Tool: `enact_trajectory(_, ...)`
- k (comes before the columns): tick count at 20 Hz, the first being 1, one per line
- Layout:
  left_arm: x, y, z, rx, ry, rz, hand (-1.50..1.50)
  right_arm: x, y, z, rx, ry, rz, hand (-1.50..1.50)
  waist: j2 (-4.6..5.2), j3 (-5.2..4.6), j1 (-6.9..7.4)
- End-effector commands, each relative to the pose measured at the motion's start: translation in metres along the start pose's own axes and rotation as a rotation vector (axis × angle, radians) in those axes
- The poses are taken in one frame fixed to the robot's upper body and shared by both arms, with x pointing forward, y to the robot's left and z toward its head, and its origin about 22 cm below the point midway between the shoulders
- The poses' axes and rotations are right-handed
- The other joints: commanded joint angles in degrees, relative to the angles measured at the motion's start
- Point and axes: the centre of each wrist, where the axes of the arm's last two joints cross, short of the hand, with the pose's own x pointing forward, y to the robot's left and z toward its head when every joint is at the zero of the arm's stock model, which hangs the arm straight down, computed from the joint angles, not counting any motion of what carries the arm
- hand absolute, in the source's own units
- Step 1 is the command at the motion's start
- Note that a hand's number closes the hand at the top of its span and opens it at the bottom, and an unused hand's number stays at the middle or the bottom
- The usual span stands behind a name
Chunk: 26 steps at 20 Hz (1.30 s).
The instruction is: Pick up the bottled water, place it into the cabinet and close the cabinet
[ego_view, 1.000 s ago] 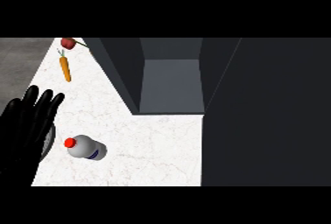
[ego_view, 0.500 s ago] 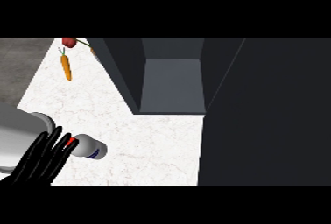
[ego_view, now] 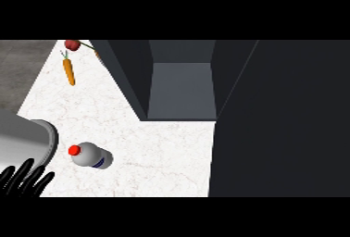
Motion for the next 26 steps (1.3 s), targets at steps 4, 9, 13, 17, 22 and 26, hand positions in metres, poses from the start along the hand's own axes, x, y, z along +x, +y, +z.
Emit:
enact_trajectory(4,-0.02,0.017,0.025,0.033,0.004,-0.005,-1.5,-0.004,-0.012,0.003,0.009,-0.003,0.004,-1.5,0.05,0.0,0.1)
enact_trajectory(9,-0.025,0.031,0.029,0.027,-0.021,-0.019,-1.5,-0.023,-0.008,0.015,0.021,-0.014,0.01,-1.5,0.03,0.0,-0.12)
enact_trajectory(13,-0.012,0.034,0.012,0.058,-0.04,-0.008,-1.5,-0.012,0.005,0.011,0.015,-0.016,0.019,-1.5,0.11,0.0,-0.23)
enact_trajectory(17,-0.032,0.057,0.023,0.108,-0.042,-0.05,-1.5,-0.004,-0.009,0.015,0.04,-0.025,0.031,-1.5,0.1,-0.01,-0.22)
enact_trajectory(22,-0.036,0.083,0.006,0.132,-0.044,-0.06,-1.5,-0.026,-0.002,0.012,0.026,-0.019,0.028,-1.5,0.15,-0.01,-0.35)
enact_trajectory(26,-0.043,0.11,0.001,0.097,-0.031,-0.096,-1.5,-0.014,0.0,0.018,0.046,-0.028,0.022,-1.5,0.15,-0.03,-0.44)
